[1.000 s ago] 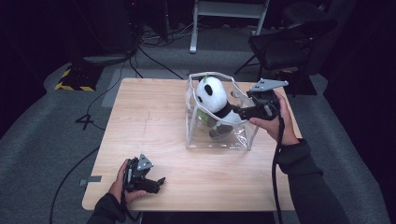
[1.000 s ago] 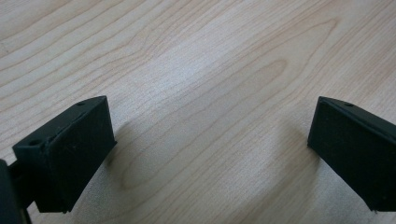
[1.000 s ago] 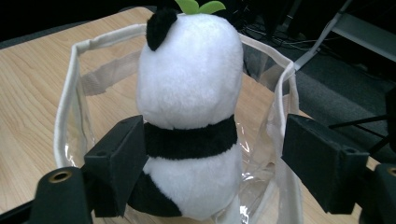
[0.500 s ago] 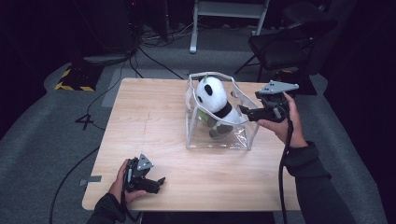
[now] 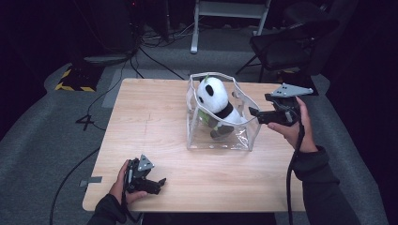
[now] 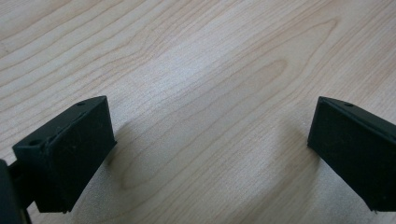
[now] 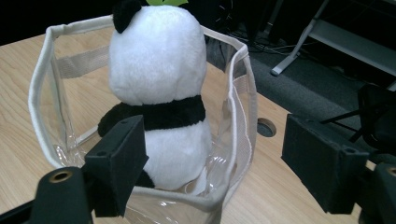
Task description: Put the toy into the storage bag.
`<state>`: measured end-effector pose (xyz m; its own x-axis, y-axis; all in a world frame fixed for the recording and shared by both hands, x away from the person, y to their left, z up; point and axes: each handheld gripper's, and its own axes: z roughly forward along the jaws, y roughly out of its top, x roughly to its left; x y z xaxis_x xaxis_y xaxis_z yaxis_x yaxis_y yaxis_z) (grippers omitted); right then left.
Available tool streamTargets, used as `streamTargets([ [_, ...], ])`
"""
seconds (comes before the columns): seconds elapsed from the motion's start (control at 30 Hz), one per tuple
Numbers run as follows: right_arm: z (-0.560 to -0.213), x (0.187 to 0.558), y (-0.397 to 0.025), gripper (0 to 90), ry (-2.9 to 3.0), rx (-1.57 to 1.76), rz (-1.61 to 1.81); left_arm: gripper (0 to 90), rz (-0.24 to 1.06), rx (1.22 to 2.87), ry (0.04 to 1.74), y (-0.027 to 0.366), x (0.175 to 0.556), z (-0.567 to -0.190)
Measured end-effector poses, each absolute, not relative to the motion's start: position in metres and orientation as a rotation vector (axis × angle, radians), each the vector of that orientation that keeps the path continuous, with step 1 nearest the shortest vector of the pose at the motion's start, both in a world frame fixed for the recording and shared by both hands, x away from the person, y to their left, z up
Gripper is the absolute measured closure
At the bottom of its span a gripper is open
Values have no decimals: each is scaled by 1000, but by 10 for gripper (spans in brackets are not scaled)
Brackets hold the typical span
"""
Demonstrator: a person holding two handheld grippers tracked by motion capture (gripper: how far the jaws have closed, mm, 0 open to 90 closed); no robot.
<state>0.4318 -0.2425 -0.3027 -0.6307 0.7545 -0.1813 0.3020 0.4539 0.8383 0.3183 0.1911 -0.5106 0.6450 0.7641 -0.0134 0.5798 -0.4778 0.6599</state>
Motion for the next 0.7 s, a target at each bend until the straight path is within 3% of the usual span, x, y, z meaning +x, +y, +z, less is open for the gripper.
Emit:
streamTargets([
  [0.7,-309,417,-271,229,2118,900,1128,5,375,2225,1040,191,318,-511],
])
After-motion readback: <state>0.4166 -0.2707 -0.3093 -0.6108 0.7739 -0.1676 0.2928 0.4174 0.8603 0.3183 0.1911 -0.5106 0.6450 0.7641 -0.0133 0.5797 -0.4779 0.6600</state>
